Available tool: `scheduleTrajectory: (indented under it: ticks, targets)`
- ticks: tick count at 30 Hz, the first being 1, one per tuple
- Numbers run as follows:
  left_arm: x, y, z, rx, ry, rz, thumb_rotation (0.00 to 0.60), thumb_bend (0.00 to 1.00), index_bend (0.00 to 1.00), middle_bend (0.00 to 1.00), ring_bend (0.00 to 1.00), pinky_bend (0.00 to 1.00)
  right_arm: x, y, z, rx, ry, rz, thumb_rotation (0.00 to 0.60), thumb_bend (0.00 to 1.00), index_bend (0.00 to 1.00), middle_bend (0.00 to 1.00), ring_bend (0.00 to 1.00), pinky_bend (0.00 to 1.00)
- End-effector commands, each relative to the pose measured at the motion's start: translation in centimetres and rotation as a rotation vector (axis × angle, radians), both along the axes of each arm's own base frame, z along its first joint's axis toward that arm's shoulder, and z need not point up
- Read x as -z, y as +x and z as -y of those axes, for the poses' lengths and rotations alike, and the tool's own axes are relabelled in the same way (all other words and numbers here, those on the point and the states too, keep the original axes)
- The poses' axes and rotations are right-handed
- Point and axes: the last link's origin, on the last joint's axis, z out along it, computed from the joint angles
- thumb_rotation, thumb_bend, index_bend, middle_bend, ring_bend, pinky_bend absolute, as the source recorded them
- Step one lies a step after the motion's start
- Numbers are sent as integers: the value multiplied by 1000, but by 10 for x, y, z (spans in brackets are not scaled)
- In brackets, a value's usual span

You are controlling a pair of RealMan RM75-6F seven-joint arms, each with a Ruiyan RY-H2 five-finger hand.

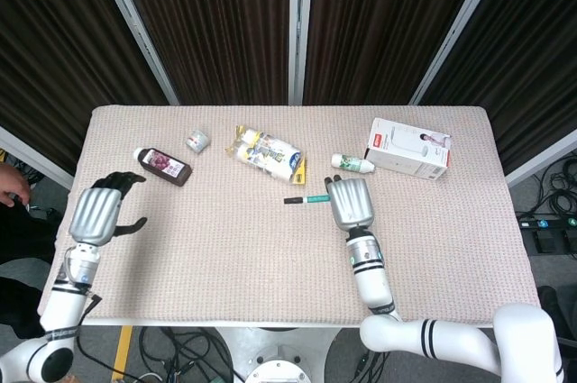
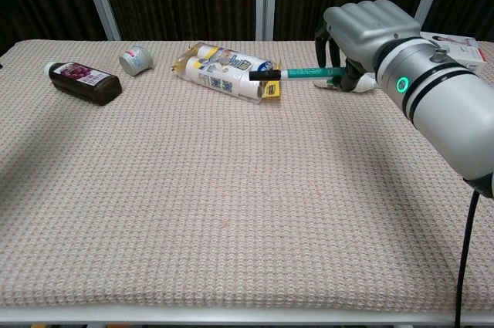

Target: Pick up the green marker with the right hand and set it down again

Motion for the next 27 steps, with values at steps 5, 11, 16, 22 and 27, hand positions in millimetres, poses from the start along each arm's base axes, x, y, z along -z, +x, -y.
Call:
scheduleTrajectory:
  ticks: [5, 11, 16, 22, 27]
  targets:
    - [22, 41, -25, 24, -9, 48, 600, 177, 330, 313, 268, 359, 0, 14, 8, 46, -80, 72, 600, 350, 636, 619, 865, 959]
    - [35, 63, -47, 20, -8, 68, 600, 177, 374, 354, 333, 427, 10, 28, 14, 37, -93, 91, 600, 351, 636, 619, 865, 959]
    - [46, 71, -58, 15, -23, 28, 600, 176, 377, 371, 346, 439, 19, 37, 20, 29, -95, 86, 600, 350, 636, 619, 865, 959]
    - [57, 82, -62, -3, -59, -33, 600, 176, 376, 373, 347, 439, 29, 49, 26, 28, -92, 72, 600, 349, 636, 619, 865, 959]
    - [66, 96, -66, 9, -54, -27, 600, 177, 377, 382, 354, 439, 36, 62, 29, 12, -85, 68, 600, 350, 636, 618, 865, 959]
